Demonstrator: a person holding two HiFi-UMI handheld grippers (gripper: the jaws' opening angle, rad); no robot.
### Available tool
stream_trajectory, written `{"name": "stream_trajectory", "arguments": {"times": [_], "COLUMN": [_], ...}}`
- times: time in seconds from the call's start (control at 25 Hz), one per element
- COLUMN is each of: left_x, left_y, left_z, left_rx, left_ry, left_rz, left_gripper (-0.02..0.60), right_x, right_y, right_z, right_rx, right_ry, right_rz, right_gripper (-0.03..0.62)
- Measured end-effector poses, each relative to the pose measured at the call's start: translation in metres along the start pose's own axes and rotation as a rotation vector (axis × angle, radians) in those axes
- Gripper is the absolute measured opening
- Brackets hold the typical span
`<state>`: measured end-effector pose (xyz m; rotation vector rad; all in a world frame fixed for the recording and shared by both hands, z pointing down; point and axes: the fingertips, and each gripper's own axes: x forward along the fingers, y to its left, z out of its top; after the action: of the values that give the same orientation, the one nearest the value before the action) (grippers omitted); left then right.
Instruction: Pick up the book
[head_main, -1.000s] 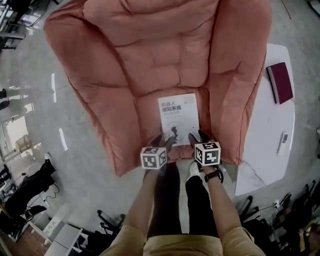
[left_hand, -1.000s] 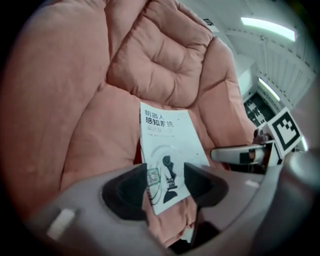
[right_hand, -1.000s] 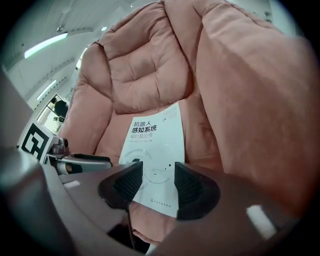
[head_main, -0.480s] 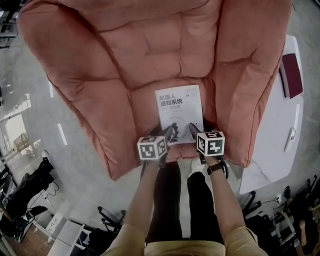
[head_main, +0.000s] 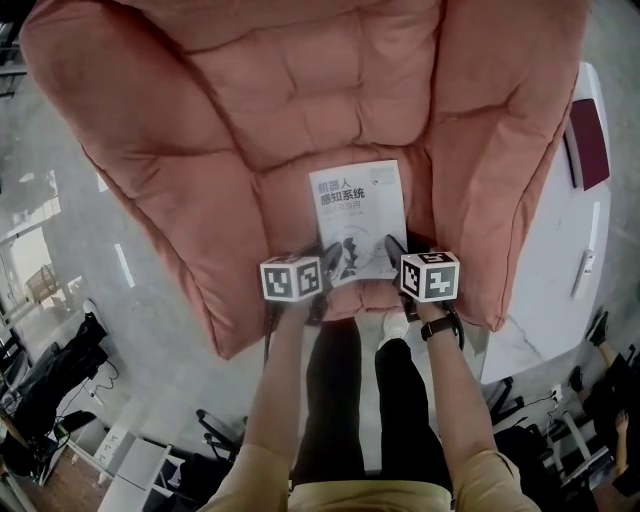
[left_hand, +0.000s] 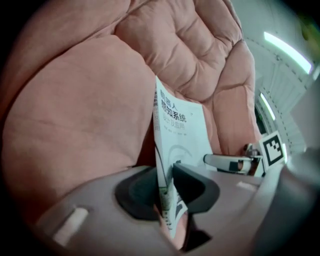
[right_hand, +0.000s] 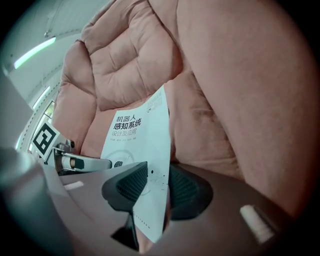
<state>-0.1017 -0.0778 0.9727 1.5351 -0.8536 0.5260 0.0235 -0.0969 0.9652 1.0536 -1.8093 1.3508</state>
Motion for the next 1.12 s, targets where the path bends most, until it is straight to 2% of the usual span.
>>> {"name": "stream_trajectory", "arguments": {"times": [0.12,0.2,0.32,0.48,0.68,0.92,1.12], "left_x": [-0.01,-0.017,-0.034,-0.057,-0.101,-0.145,-0.185], "left_y": [-0.01,-0.017,-0.028,-0.042,-0.075,-0.12,-0.156], "left_z": [0.004,0.008,0.012,-0.001,0.006,0.02,0.029], "left_rx": [-0.049,-0.053,-0.073,-0.101,-0.099,-0.067,-0.099], "left_ry": [-0.062,-0.097,-0.136,-0.164,-0.222,-0.267,-0.305], "left_rz": [-0.036,-0.043,-0.061,-0.109,-0.165,-0.248,-0.354], "left_gripper": [0.052,0.048,0.044,0.044,0.044,0.044,0.046], "right_x": [-0.01,-0.016,-0.025,-0.044,-0.082,-0.141,-0.194], "right_y": [0.008,0.014,0.023,0.034,0.053,0.076,0.099], "right_z": [0.003,0.006,0.009,0.001,0.013,0.034,0.053], "right_rx": [0.026,0.031,0.044,0.048,0.043,0.115,0.151], "right_ry": [-0.016,-0.021,-0.03,-0.039,-0.072,-0.143,-0.194], "right_rz": [0.04,0.06,0.095,0.144,0.188,0.337,0.421], "right_gripper": [0.087,0.069,0.064,0.064,0.071,0.06,0.054]}}
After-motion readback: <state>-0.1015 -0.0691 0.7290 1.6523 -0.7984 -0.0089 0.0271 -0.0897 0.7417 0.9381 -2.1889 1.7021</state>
